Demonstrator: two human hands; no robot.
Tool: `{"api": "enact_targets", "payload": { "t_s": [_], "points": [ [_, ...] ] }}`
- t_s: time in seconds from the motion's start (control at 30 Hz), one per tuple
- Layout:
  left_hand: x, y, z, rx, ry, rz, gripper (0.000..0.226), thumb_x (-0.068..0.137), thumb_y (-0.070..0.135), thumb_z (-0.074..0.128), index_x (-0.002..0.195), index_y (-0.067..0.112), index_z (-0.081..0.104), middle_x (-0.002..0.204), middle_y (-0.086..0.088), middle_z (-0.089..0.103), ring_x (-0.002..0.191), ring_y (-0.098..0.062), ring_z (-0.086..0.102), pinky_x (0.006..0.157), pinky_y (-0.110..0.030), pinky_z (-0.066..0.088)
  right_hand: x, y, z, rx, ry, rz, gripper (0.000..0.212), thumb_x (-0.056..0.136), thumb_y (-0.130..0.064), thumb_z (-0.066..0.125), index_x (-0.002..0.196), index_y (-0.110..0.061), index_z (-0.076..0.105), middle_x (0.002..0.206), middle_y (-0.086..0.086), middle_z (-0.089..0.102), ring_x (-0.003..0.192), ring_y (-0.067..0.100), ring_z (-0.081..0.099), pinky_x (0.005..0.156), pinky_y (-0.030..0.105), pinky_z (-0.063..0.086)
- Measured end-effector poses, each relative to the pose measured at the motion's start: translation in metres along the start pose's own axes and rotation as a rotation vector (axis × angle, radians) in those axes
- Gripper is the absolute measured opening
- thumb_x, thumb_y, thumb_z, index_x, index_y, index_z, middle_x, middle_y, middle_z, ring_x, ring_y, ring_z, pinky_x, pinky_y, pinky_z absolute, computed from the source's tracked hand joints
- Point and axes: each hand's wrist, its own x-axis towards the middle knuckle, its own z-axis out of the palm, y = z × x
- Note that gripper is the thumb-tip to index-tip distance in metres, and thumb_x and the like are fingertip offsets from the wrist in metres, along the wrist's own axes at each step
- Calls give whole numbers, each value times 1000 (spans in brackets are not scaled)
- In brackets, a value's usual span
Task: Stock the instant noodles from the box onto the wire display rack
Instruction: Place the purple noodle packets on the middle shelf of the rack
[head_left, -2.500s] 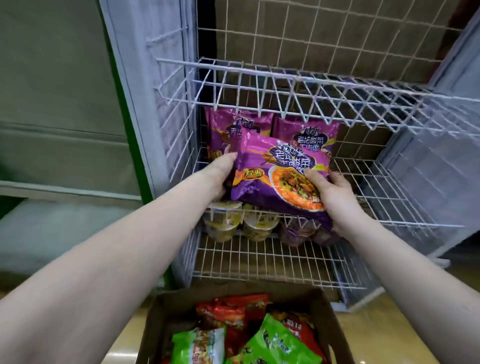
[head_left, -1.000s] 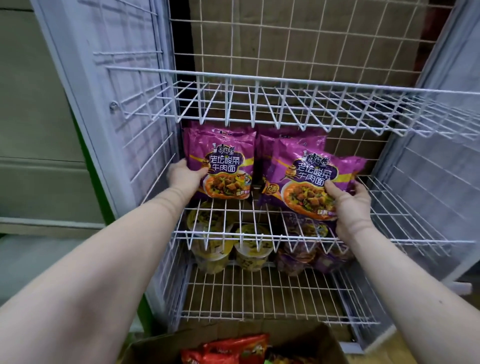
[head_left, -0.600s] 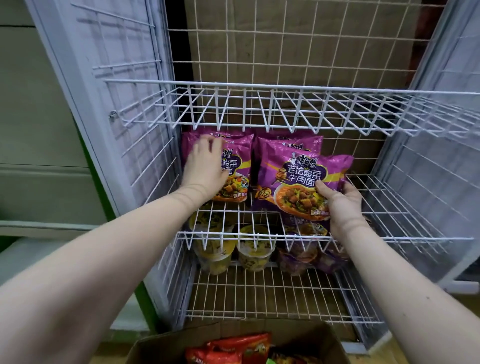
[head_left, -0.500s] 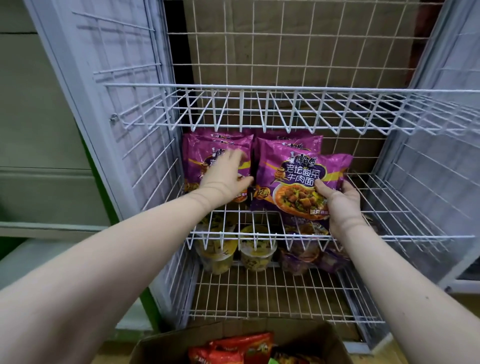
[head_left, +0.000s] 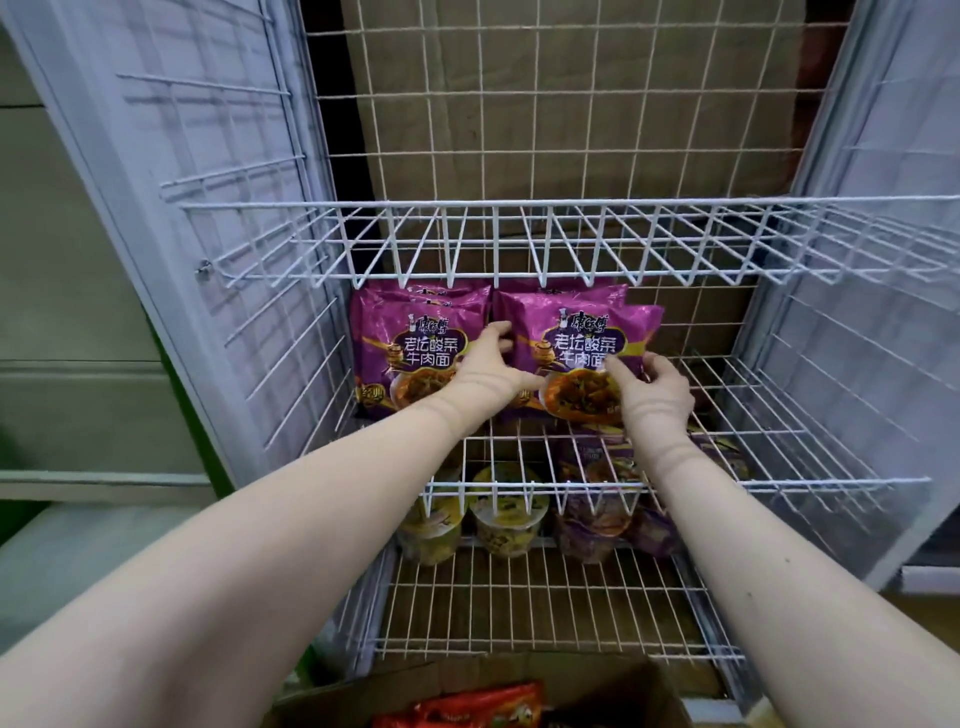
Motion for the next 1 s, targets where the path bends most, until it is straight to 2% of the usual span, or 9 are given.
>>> {"api": "enact_targets", "payload": {
  "t_s": [0.07, 0.1, 0.2, 0.3, 0.4, 0.5, 0.67, 0.87, 1.0],
  "points": [
    [4, -4, 3, 70, -21, 12, 89, 73, 7, 78, 145, 6, 26, 141, -16, 43, 128, -29, 45, 110, -36, 34, 16, 13, 10, 49, -48, 41, 79, 60, -60, 62, 125, -15, 59, 122, 16, 61, 118, 34, 52, 106, 45, 38],
    [7, -7, 5, 118, -19, 9, 91, 73, 10, 79, 146, 6, 23, 141, -15, 43, 130, -28, 44, 111, -35, 32, 19, 15, 14, 83, -76, 47, 83, 57, -57, 60, 128, -14, 57, 123, 16, 60, 118, 32, 53, 107, 44, 38],
    [13, -18, 13, 194, 12, -1, 100, 73, 18, 80, 148, 6, 15, 143, -15, 41, 133, -28, 41, 112, -34, 31, 10, 1, 12, 125, -127, 78, 72, 74, -30, 68, 137, -9, 41, 125, 11, 58, 115, 25, 54, 108, 40, 38],
    [16, -25, 22, 270, 48, 10, 97, 79, 21, 74, 149, 5, 9, 148, -17, 31, 136, -29, 34, 113, -32, 26, 8, 1, 12, 136, -131, 42, 51, 82, -12, 64, 128, -15, 43, 124, 13, 58, 113, 26, 56, 105, 42, 40],
    [14, -25, 30, 320, 71, 20, 86, 89, 21, 61, 150, 5, 3, 151, -19, 20, 138, -30, 30, 111, -31, 25, 9, 4, 13, 130, -133, 6, 40, 82, -8, 62, 120, -13, 49, 127, 17, 56, 114, 28, 56, 104, 43, 41],
    [12, -25, 28, 299, 25, -10, 86, 91, 22, 59, 151, 7, -2, 154, -17, 15, 140, -28, 26, 111, -26, 20, 9, 4, 12, 128, -144, 6, 39, 83, -10, 63, 119, -12, 50, 128, 16, 55, 112, 27, 57, 103, 44, 41],
    [-1, -14, 20, 250, -13, -76, 93, 90, 30, 60, 151, 12, -8, 154, -13, 26, 140, -27, 29, 114, -29, 25, 7, -1, 9, 140, -148, 45, 47, 83, -13, 64, 126, -8, 47, 121, 9, 53, 112, 24, 53, 103, 37, 41],
    [-19, 7, 6, 239, 57, -71, 73, 91, 26, 60, 149, 10, 18, 140, -15, 45, 129, -30, 44, 106, -30, 32, -10, -12, 1, 243, -131, -29, 40, 87, -11, 59, 125, -10, 50, 124, 11, 56, 113, 21, 54, 102, 33, 41],
    [-35, 26, 1, 155, 117, -14, 55, 91, 21, 59, 140, 11, 34, 128, -11, 54, 118, -26, 52, 98, -29, 38, -39, -34, -6, 398, -216, -98, 33, 91, -3, 53, 124, -3, 51, 114, 4, 54, 105, 13, 50, 83, 10, 42]
  ]
}}
